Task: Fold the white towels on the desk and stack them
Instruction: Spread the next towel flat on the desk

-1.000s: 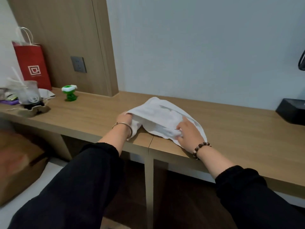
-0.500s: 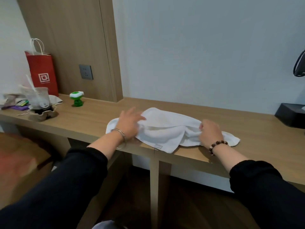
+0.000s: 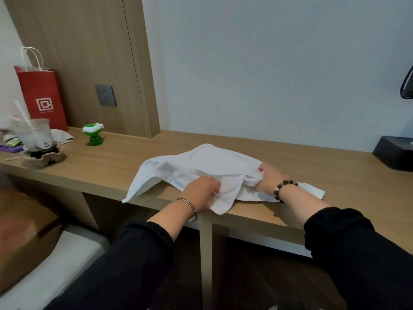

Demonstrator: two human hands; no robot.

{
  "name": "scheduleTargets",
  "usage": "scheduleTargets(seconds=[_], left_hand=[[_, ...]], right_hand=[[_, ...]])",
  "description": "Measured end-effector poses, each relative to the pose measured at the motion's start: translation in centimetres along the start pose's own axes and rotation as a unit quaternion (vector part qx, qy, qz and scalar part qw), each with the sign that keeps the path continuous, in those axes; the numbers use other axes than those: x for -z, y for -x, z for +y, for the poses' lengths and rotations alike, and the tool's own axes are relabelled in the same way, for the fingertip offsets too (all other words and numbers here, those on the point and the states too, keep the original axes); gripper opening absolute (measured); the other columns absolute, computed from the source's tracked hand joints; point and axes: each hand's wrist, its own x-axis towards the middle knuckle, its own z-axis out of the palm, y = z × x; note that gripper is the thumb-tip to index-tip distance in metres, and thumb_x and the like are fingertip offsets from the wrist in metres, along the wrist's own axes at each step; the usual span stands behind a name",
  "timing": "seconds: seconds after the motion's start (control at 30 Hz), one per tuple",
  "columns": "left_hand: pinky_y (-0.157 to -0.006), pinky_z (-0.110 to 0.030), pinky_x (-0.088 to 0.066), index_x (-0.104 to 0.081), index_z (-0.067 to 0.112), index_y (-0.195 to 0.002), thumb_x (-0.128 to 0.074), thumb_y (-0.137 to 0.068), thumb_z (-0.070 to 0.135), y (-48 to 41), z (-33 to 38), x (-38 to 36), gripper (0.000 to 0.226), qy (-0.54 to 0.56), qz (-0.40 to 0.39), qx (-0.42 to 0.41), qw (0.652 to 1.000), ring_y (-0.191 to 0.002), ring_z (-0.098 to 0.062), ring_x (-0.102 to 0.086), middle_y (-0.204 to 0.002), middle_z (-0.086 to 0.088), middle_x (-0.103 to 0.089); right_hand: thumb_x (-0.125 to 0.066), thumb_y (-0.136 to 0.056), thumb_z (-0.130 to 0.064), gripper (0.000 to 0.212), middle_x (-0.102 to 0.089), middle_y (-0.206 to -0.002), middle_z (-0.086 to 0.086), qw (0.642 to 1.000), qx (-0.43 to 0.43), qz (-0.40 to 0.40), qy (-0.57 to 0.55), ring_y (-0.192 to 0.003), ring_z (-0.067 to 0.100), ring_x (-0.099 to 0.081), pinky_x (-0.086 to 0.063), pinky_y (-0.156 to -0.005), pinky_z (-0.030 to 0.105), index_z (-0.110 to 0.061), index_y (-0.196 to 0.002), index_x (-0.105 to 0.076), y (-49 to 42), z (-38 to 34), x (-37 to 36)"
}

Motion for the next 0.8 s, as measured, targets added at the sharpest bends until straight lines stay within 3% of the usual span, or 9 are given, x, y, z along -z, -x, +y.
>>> scheduleTargets(seconds=[0.07,0.13,0.23,0.3,0.4,0.5,0.63,0.73,0.8], left_hand=[[-0.077,-0.033,-0.037,-0.058,0.01,-0.102,-0.049,-0.086,0.008,0.0,-1.6,0.9,0.018,-0.108,-0.032,-0.039,0.993,-0.101,-0.027,-0.051,-0.106,-0.009,-0.057],[-0.078,-0.033,-0.036,-0.059,0.012,-0.103,-0.046,-0.088,0.015,0.8,-4.3,2.2,0.02,-0.222,-0.065,-0.032,0.972,-0.102,-0.025,-0.052,-0.106,-0.008,-0.058],[-0.088,-0.032,-0.037,-0.064,0.02,-0.104,-0.043,-0.091,0.021,2.3,-8.9,4.4,0.025,-0.348,-0.08,0.094,0.93,-0.109,-0.023,-0.051,-0.109,0.0,-0.063],[-0.095,-0.034,-0.036,-0.064,0.021,-0.106,-0.042,-0.093,0.018,2.4,-9.9,5.5,0.026,-0.364,-0.097,0.171,0.91,-0.114,-0.022,-0.048,-0.11,0.001,-0.064],[-0.086,-0.033,-0.043,-0.063,0.018,-0.106,-0.039,-0.091,0.013,0.5,-7.7,5.1,0.029,-0.309,-0.059,0.169,0.934,-0.108,-0.024,-0.052,-0.108,-0.003,-0.064],[-0.095,-0.038,-0.042,-0.058,0.015,-0.117,-0.038,-0.095,0.022,-0.7,-4.5,2.4,0.03,-0.1,-0.036,0.122,0.987,-0.114,-0.027,-0.049,-0.123,-0.009,-0.058],[-0.112,-0.047,-0.023,-0.037,0.031,-0.141,-0.033,-0.097,0.046,-0.5,-1.8,-1.0,0.047,-0.026,-0.074,0.099,0.992,-0.139,-0.022,-0.025,-0.152,0.004,-0.03],[-0.114,-0.043,-0.017,-0.045,0.037,-0.136,-0.036,-0.096,0.048,-0.6,-1.9,-1.8,0.043,0.011,-0.037,0.102,0.994,-0.141,-0.016,-0.022,-0.152,0.01,-0.031],[-0.11,-0.037,-0.023,-0.055,0.034,-0.128,-0.042,-0.095,0.044,-0.7,-2.2,-2.0,0.037,0.043,0.001,0.089,0.995,-0.137,-0.014,-0.031,-0.145,0.01,-0.042]], right_hand=[[-0.058,-0.08,-0.03,0.031,-0.057,-0.101,0.0,0.998,0.007,0.023,0.053,-0.093,0.026,-0.055,-0.046,-0.081,0.037,-0.02,-0.108,-0.047,0.1,0.2,1.2],[-0.053,-0.086,-0.019,0.026,-0.056,-0.107,0.004,0.974,0.0,0.135,0.183,-0.1,0.028,-0.055,-0.045,-0.087,0.038,-0.017,-0.112,-0.05,0.2,1.2,3.1],[-0.049,-0.086,-0.006,0.025,-0.049,-0.11,0.01,0.919,-0.018,0.262,0.295,-0.1,0.028,-0.049,-0.041,-0.083,0.037,-0.013,-0.11,-0.054,0.0,3.4,5.7],[-0.055,-0.079,-0.01,0.038,-0.045,-0.117,0.008,0.919,-0.004,0.218,0.327,-0.107,0.027,-0.045,-0.039,-0.089,0.038,-0.016,-0.116,-0.049,-0.2,4.0,5.9],[-0.06,-0.078,-0.027,0.063,-0.04,-0.14,0.005,0.964,0.051,0.071,0.252,-0.126,0.026,-0.039,-0.03,-0.105,0.044,-0.02,-0.136,-0.035,-0.3,3.3,3.9],[-0.059,-0.081,-0.036,0.069,-0.038,-0.147,0.006,0.997,0.051,0.001,0.062,-0.133,0.028,-0.036,-0.032,-0.108,0.042,-0.019,-0.143,-0.032,-0.3,2.4,2.6],[-0.051,-0.089,-0.053,0.058,-0.045,-0.14,0.006,0.998,0.03,0.021,0.043,-0.126,0.027,-0.04,-0.037,-0.102,0.042,-0.019,-0.135,-0.043,-0.3,1.5,2.5],[-0.05,-0.091,-0.029,0.022,-0.05,-0.119,0.008,0.979,0.018,0.119,0.164,-0.109,0.027,-0.046,-0.041,-0.09,0.037,-0.017,-0.106,-0.06,0.0,-0.3,3.5],[-0.047,-0.089,-0.013,0.012,-0.058,-0.098,0.007,0.959,0.011,0.166,0.23,-0.083,0.024,-0.051,-0.044,-0.071,0.032,-0.013,-0.082,-0.057,-0.1,-2.0,4.6]])
